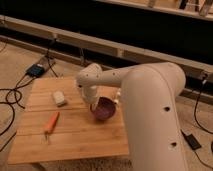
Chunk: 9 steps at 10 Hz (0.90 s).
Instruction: Drag the ceramic bowl in a circle
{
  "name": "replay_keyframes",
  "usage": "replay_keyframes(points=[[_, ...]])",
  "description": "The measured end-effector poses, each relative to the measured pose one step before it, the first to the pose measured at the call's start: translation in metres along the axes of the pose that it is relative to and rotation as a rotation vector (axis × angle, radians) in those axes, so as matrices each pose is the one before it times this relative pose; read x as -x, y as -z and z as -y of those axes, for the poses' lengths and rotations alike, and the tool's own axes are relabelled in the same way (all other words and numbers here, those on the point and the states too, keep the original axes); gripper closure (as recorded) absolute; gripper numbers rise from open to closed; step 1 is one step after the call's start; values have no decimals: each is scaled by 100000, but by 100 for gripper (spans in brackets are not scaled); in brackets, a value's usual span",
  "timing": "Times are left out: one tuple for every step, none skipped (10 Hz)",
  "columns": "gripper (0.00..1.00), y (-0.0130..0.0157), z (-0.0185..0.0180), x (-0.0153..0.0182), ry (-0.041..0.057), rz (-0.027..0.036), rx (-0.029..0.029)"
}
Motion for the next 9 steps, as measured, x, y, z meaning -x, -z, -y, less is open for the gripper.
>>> replay_keyframes(points=[[100,102,-1172,-774,4575,-1676,-794],[100,144,-798,-680,2841,-1455,-322],[100,194,-1002,-1229,3410,-2576,-382],[100,65,-291,-728,1003,-1447,-202],[100,73,-111,-1481,806,-2810,-480],[100,22,31,-785,-784,-1392,377],[100,-50,267,-849,-1890,-1502,523],[100,-97,682,-1303,-4078,-2326,1223],[100,-69,586,-706,-3159,-1497,1087]])
